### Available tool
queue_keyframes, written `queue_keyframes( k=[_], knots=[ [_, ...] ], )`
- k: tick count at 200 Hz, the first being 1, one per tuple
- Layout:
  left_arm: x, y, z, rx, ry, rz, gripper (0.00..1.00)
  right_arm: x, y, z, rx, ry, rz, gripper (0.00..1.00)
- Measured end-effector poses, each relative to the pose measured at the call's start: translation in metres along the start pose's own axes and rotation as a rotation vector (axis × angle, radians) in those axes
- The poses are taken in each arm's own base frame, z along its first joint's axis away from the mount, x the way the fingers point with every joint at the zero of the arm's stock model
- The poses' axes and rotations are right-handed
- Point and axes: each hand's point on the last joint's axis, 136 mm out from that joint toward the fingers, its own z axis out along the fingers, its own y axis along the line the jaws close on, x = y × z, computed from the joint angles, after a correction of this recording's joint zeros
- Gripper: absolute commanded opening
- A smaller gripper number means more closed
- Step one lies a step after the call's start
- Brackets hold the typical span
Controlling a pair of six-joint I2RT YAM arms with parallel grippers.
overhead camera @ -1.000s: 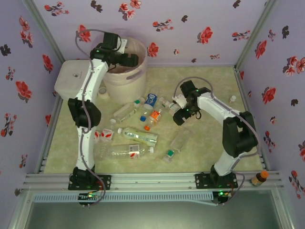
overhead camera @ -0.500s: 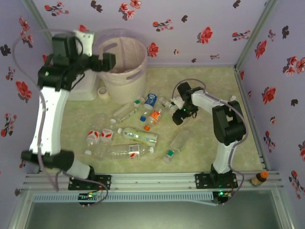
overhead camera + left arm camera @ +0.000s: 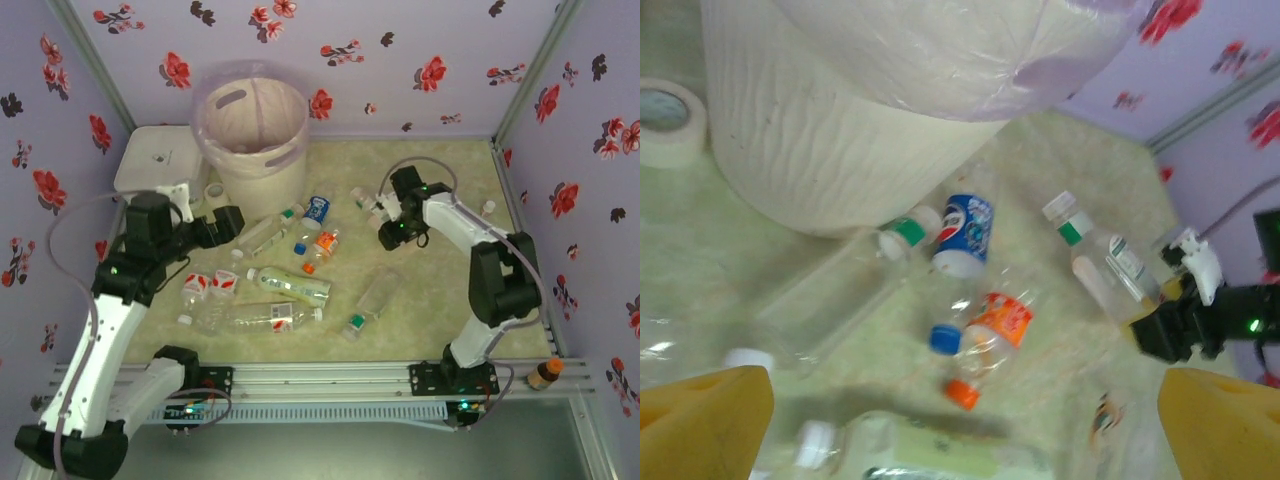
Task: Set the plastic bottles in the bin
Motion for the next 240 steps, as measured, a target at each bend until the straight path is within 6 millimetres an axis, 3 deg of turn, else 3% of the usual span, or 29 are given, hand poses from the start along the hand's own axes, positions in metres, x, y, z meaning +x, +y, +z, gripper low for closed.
queue_keyframes(
  k=[17, 37, 55, 68, 74, 98, 134, 191, 240],
  knots=[
    [0.011, 0.002, 0.008, 0.049, -0.036, -0.091, 0.98, -0.005, -0.005, -0.027, 0.017, -0.093, 0.062, 0.39],
    [0.02, 0.002, 0.027, 0.094, -0.043, -0.176, 0.94, -0.012, 0.007, -0.059, -0.02, -0.248, 0.12, 0.32],
    [0.028, -0.008, 0.049, 0.142, -0.021, -0.225, 0.94, -0.014, 0.032, -0.079, -0.081, -0.377, 0.139, 0.25],
    [0.034, -0.024, 0.064, 0.196, 0.003, -0.234, 0.94, -0.013, 0.058, -0.087, -0.152, -0.445, 0.132, 0.25],
    [0.037, -0.033, 0.069, 0.221, 0.012, -0.231, 0.94, -0.013, 0.071, -0.089, -0.187, -0.467, 0.123, 0.19],
    [0.045, -0.064, 0.085, 0.317, 0.033, -0.211, 0.94, -0.005, 0.125, -0.089, -0.322, -0.501, 0.059, 0.0],
    [0.047, -0.085, 0.09, 0.384, 0.028, -0.197, 0.92, 0.013, 0.186, -0.086, -0.463, -0.517, -0.042, 0.0],
    [0.053, -0.082, 0.108, 0.381, 0.035, -0.264, 0.8, 0.016, 0.224, -0.078, -0.569, -0.531, -0.094, 0.0],
    [0.063, -0.075, 0.117, 0.345, 0.068, -0.267, 0.48, 0.012, 0.241, -0.068, -0.604, -0.521, -0.103, 0.0]
  ],
)
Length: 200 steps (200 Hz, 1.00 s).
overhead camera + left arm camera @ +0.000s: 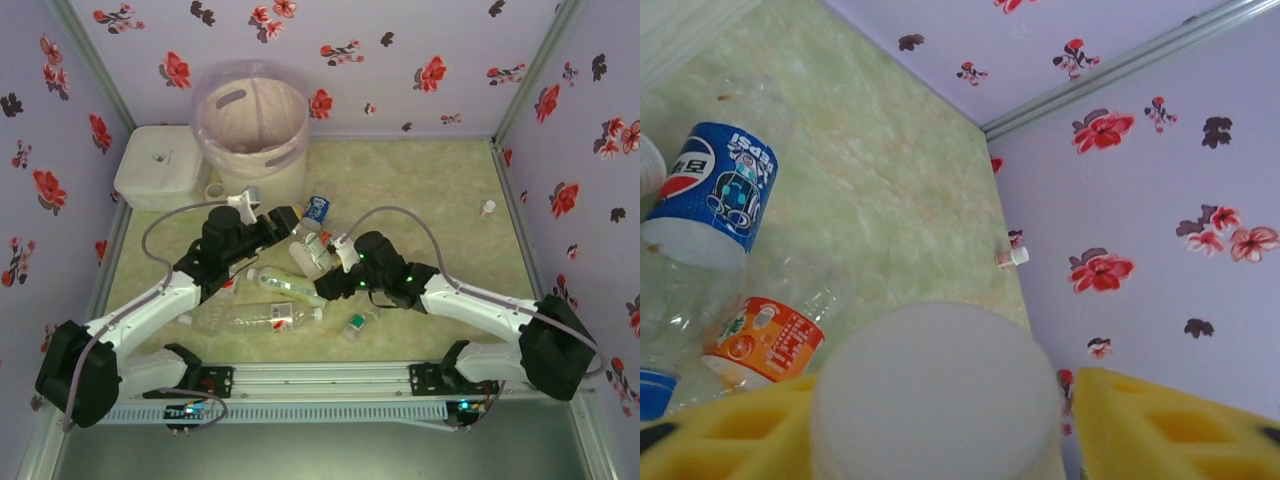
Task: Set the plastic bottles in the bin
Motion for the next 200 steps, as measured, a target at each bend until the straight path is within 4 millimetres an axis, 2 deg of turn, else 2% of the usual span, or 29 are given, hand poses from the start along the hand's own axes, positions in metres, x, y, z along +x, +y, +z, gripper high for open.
queue_keyframes(
  k=[18, 44, 55, 75, 82, 106, 119, 131, 144, 170, 179, 200],
  knots=[
    [-0.001, 0.004, 0.0, -0.018, -0.005, 0.008, 0.38, -0.003, 0.0, 0.001, -0.003, -0.011, 0.003, 0.0],
    [-0.001, 0.007, 0.0, -0.04, -0.002, 0.019, 0.32, -0.002, 0.0, 0.004, -0.005, 0.0, 0.008, 0.22],
    [-0.003, 0.006, -0.001, -0.048, -0.003, 0.026, 0.3, -0.003, 0.001, 0.005, -0.009, 0.001, 0.009, 0.39],
    [-0.008, 0.001, -0.002, -0.06, -0.004, 0.047, 0.27, -0.008, 0.003, 0.005, -0.015, -0.008, 0.012, 0.87],
    [-0.01, -0.002, -0.003, -0.063, -0.002, 0.059, 0.26, -0.01, 0.003, 0.004, -0.013, -0.011, 0.009, 0.99],
    [-0.021, -0.016, -0.013, -0.073, -0.007, 0.11, 0.2, -0.01, -0.004, 0.001, 0.026, 0.001, 0.011, 0.99],
    [-0.034, -0.027, -0.023, -0.076, -0.026, 0.143, 0.18, -0.012, -0.008, -0.005, 0.044, -0.008, 0.02, 0.99],
    [-0.05, -0.043, -0.034, -0.077, -0.053, 0.172, 0.17, -0.023, -0.014, -0.017, 0.067, -0.049, 0.047, 0.99],
    [-0.071, -0.07, -0.046, -0.06, -0.093, 0.223, 0.15, -0.037, -0.028, -0.036, 0.115, -0.115, 0.1, 0.99],
    [-0.111, -0.131, -0.078, -0.004, -0.176, 0.341, 0.07, -0.065, -0.074, -0.086, 0.269, -0.295, 0.258, 0.99],
    [-0.123, -0.149, -0.09, 0.009, -0.205, 0.381, 0.0, -0.066, -0.089, -0.098, 0.321, -0.325, 0.309, 0.99],
    [-0.154, -0.183, -0.113, 0.017, -0.284, 0.469, 0.0, -0.051, -0.114, -0.114, 0.42, -0.323, 0.416, 0.99]
  ],
)
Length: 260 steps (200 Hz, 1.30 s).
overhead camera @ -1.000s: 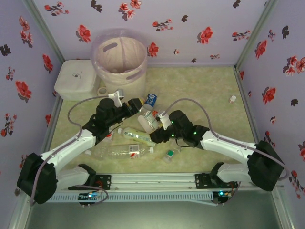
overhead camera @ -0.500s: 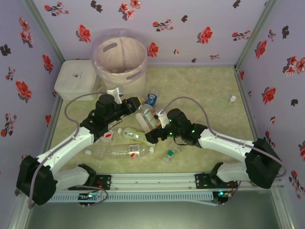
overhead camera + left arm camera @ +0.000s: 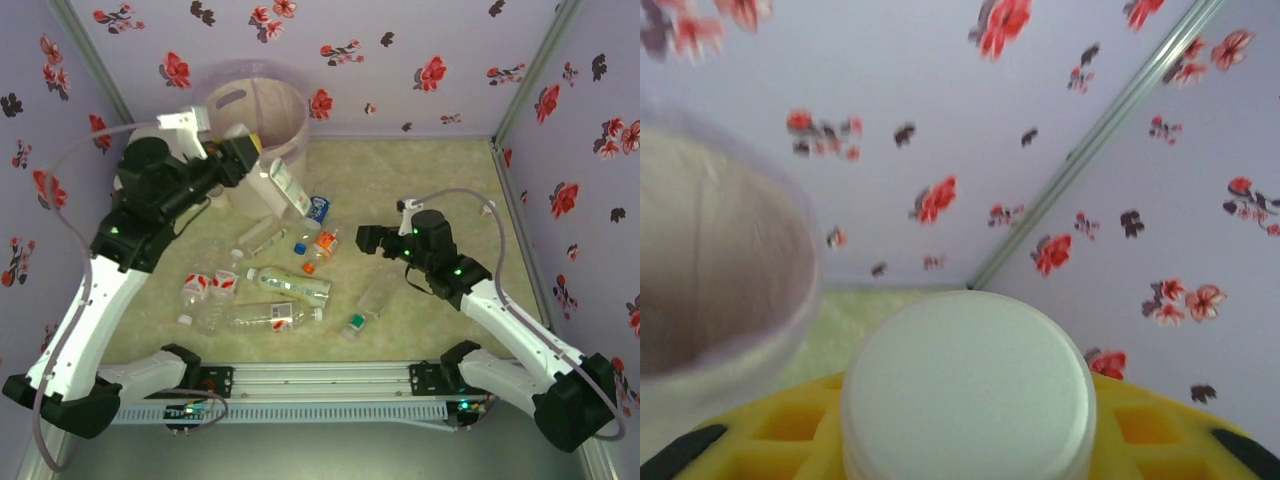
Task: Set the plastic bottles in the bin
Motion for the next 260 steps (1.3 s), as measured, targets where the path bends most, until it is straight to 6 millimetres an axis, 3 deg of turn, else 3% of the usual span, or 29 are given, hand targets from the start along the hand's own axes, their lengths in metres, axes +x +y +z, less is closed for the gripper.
queue_keyframes(
  k=[19, 27, 40, 54, 85, 129, 152, 173, 191, 231, 260],
  knots=[
    [-0.034, -0.001, -0.005, -0.028, -0.052, 0.064, 0.0, 0.009, -0.024, -0.004, 0.087, 0.027, 0.064, 0.99],
    [-0.046, 0.002, -0.005, -0.047, -0.068, 0.084, 0.0, 0.014, -0.032, -0.007, 0.117, 0.037, 0.082, 0.95],
    [-0.062, 0.011, 0.0, -0.082, -0.087, 0.108, 0.0, 0.022, -0.042, -0.013, 0.159, 0.04, 0.11, 0.87],
    [-0.076, 0.025, 0.012, -0.12, -0.096, 0.121, 0.0, 0.027, -0.05, -0.02, 0.19, 0.032, 0.136, 0.85],
    [-0.086, 0.065, 0.049, -0.213, -0.074, 0.149, 0.0, 0.037, -0.059, -0.03, 0.211, 0.026, 0.162, 0.89],
    [-0.099, 0.136, 0.096, -0.409, -0.057, 0.209, 0.0, 0.034, -0.056, -0.047, 0.196, -0.01, 0.168, 0.98],
    [-0.105, 0.159, 0.119, -0.453, -0.039, 0.229, 0.0, 0.039, -0.06, -0.054, 0.218, 0.0, 0.16, 0.99],
    [-0.095, 0.177, 0.143, -0.469, 0.009, 0.242, 0.0, 0.043, -0.065, -0.059, 0.24, 0.009, 0.15, 0.99],
    [-0.076, 0.197, 0.163, -0.487, 0.077, 0.249, 0.0, 0.047, -0.068, -0.06, 0.255, 0.022, 0.142, 0.99],
    [-0.004, 0.242, 0.196, -0.533, 0.294, 0.253, 0.0, 0.058, -0.075, -0.056, 0.293, 0.08, 0.128, 0.99],
    [0.038, 0.258, 0.207, -0.544, 0.412, 0.257, 0.0, 0.059, -0.077, -0.056, 0.298, 0.083, 0.132, 0.99]
  ],
)
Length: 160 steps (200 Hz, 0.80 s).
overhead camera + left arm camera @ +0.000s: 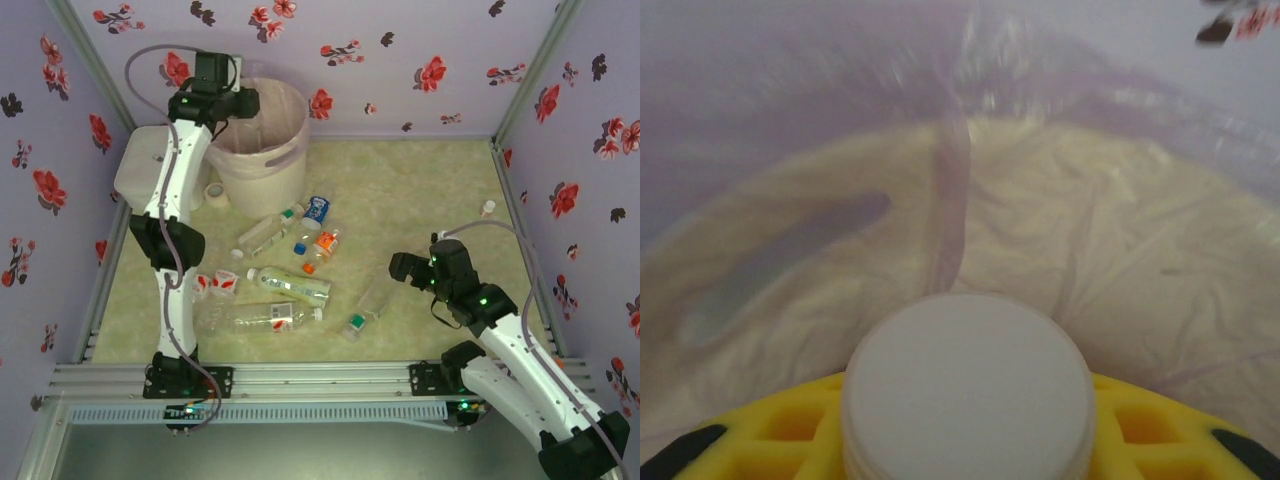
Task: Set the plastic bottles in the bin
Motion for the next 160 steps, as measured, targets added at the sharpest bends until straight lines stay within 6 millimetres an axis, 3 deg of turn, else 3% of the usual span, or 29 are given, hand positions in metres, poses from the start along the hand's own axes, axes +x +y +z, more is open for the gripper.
queue_keyframes(
  k=[46, 62, 102, 130, 160],
  knots=[
    [0.037, -0.002, 0.029, 0.004, 0.115, 0.035, 0.0, 0.004, -0.009, 0.008, 0.041, 0.037, 0.034, 0.99],
    [0.049, -0.002, 0.036, 0.002, 0.152, 0.045, 0.28, 0.007, -0.013, 0.006, 0.07, 0.064, 0.076, 0.99],
    [0.064, 0.001, 0.047, -0.002, 0.192, 0.046, 0.69, 0.015, -0.017, -0.001, 0.107, 0.115, 0.212, 0.99],
    [0.062, 0.0, 0.047, -0.001, 0.186, 0.057, 0.8, 0.03, -0.018, 0.002, 0.104, 0.163, 0.315, 0.99],
    [0.058, 0.0, 0.043, 0.003, 0.175, 0.077, 0.93, 0.053, -0.017, 0.023, 0.051, 0.183, 0.486, 0.94]
  ],
)
